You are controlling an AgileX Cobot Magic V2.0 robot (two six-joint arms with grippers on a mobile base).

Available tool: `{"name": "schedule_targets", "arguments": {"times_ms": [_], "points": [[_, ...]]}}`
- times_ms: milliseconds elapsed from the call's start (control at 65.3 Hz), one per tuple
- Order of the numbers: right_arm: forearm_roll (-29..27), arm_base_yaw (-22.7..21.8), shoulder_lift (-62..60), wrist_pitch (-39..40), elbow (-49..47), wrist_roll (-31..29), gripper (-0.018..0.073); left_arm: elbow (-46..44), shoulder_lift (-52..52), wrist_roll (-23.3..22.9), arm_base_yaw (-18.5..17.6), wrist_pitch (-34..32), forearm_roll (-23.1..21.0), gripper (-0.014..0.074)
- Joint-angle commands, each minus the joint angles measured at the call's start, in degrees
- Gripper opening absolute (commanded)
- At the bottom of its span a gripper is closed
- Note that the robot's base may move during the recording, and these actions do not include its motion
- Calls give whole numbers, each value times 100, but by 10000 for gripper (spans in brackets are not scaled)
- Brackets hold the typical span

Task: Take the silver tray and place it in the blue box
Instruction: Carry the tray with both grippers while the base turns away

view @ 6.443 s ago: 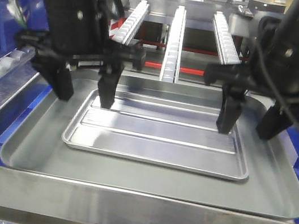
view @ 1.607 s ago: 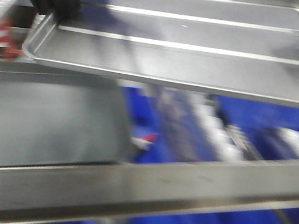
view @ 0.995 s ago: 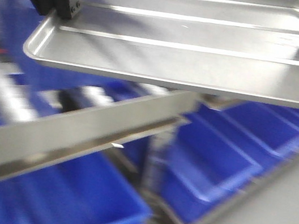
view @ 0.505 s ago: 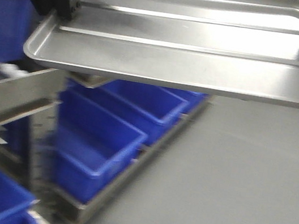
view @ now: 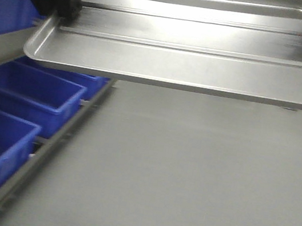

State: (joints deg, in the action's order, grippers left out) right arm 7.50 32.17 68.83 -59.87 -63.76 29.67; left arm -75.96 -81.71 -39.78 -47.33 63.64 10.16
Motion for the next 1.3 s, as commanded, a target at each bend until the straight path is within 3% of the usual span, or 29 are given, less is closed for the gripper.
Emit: {"name": "schedule_targets", "arguments": {"times_ms": [0,1285], "points": [[540,-49,-146,-147,-162,-115,56,-163,196,47,1,299,499,-105],[540,-49,-146,-260,-162,-115,56,-163,196,47,1,299,499,-105]]}}
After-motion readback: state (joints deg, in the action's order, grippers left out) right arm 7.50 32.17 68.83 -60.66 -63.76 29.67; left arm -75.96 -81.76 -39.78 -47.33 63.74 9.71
